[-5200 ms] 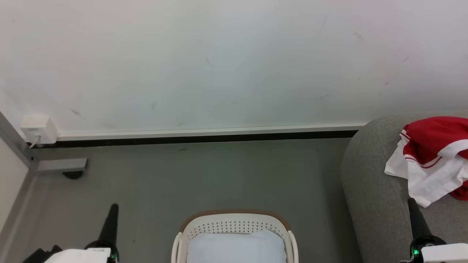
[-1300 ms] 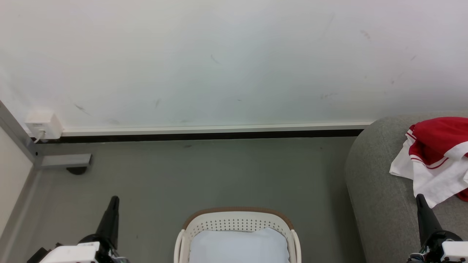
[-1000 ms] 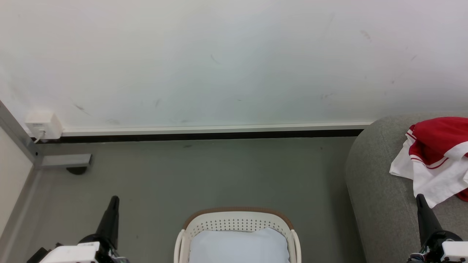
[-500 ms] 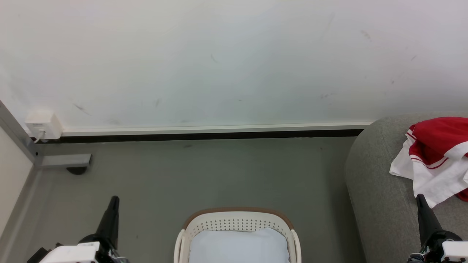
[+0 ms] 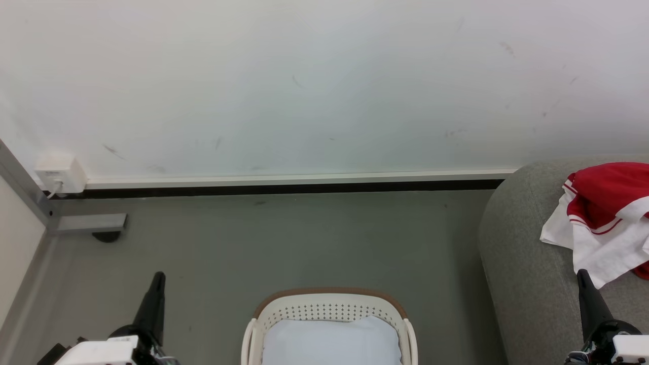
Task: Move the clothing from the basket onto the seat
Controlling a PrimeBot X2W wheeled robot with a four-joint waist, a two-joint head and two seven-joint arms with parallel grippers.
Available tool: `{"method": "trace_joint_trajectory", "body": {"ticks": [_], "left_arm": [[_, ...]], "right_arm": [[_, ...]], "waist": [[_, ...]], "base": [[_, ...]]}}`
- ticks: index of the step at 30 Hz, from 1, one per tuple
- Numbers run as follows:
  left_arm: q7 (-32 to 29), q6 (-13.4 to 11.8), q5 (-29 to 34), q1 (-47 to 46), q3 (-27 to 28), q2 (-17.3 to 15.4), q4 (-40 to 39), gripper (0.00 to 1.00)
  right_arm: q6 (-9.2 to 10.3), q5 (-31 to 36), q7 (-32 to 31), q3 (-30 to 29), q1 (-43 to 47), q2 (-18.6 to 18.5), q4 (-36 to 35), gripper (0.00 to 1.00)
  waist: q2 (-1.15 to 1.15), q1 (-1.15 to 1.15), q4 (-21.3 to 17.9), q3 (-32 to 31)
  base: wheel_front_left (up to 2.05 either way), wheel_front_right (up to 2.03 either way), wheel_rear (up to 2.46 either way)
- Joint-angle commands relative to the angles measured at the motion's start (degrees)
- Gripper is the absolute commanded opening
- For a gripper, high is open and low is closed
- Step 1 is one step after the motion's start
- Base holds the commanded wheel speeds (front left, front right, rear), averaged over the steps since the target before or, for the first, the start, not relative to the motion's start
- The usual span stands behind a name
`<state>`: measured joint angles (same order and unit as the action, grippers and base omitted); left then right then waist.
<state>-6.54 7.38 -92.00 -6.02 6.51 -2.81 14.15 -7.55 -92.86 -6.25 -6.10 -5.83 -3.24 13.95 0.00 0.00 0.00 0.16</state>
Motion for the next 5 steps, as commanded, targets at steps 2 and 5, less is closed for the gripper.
{"method": "trace_joint_trajectory", "body": {"ticks": [2,5], "left_arm": [[-0.2,0.2,-0.8,-0.5,0.1,-0.1,-0.2,0.00],[-0.2,0.2,-0.8,-0.5,0.1,-0.1,-0.2,0.00]], "right_arm": [[0.12,0.3,-0.1,-0.2,-0.7,0.1,0.2,0.00],[0.12,0.3,-0.2,-0.3,-0.7,0.1,0.2,0.00]], "waist": [[0.00,0.00,0.0,0.0],[0.00,0.00,0.0,0.0]], "base": [[0.00,0.00,0.00],[0.00,0.00,0.00]]}}
